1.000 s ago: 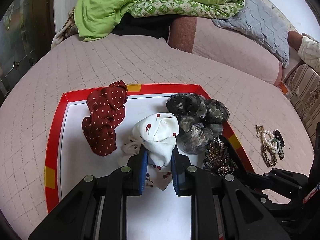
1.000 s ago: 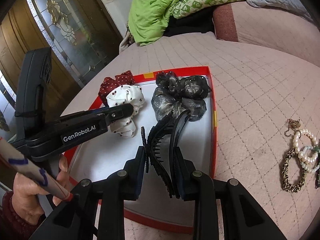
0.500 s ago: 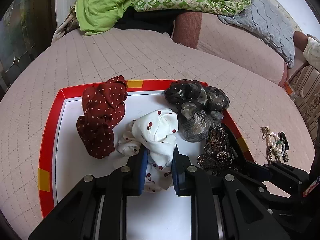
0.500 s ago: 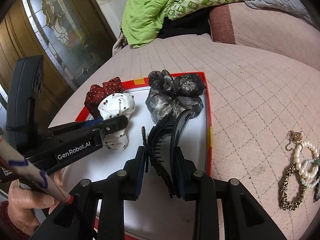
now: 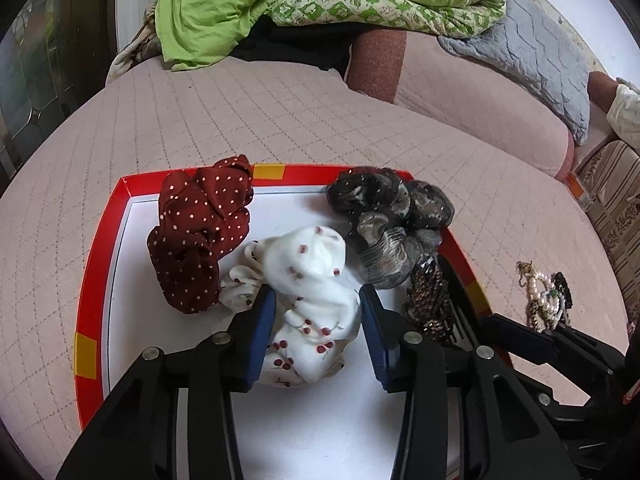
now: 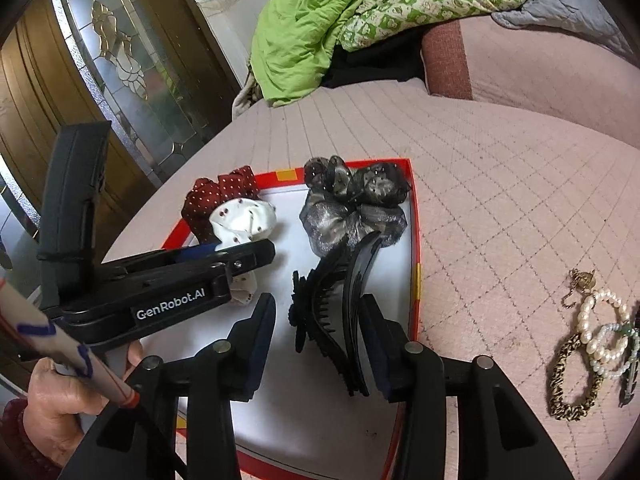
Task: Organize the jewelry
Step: 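Open both grippers to release the white scrunchie and claw clip in the box, then grasp the gold chain bracelet with the left gripper while the right grasps the black hair tie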
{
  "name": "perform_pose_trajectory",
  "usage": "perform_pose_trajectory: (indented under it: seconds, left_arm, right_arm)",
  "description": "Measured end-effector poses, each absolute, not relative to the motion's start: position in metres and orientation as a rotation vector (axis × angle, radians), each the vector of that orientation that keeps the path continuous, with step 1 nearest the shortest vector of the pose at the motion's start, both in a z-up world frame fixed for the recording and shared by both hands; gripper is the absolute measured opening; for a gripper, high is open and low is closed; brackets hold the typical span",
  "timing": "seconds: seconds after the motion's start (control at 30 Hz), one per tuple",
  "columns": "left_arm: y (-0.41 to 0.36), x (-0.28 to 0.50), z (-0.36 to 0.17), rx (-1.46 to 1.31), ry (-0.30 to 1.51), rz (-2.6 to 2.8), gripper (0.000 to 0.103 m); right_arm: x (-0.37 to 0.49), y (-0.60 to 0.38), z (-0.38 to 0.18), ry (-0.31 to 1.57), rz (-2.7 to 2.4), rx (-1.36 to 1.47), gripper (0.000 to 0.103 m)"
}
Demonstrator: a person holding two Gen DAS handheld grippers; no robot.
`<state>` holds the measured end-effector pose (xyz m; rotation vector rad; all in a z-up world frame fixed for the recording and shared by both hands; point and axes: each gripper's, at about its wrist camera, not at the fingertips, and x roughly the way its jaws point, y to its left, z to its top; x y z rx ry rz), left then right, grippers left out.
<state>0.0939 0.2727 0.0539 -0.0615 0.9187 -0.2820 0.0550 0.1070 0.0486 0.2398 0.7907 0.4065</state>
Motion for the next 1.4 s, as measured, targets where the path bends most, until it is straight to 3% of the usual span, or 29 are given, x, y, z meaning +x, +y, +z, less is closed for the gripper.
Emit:
perform_pose_trajectory:
  seconds: [0.4,0.73,1.2,1.4]
  left_arm:
    - [0.249,0.080,0.077,-0.089,0.824,-0.355,0.043]
    - [0.188,0.058,0.086,-0.023,0.789,-0.488,0.043]
    - [0.064,0.027,0.054,0.093,0.944,-0.732,0.043]
    - [0.042,0.034,0.029,0.126,1.010,-0.666,0.036]
  right_arm:
    - [0.037,0.070,0.076,0.707,0.380,0.313,0.047]
    - [0.018,-0.024,0.088,0.646,0.210,0.426,0.047]
    - [-0.022,-0.159,0.064,0.667,-0.068,0.640,0.047]
    - [-0.027,-0.171,0.062,0.669,-0.065,0.670,0.047]
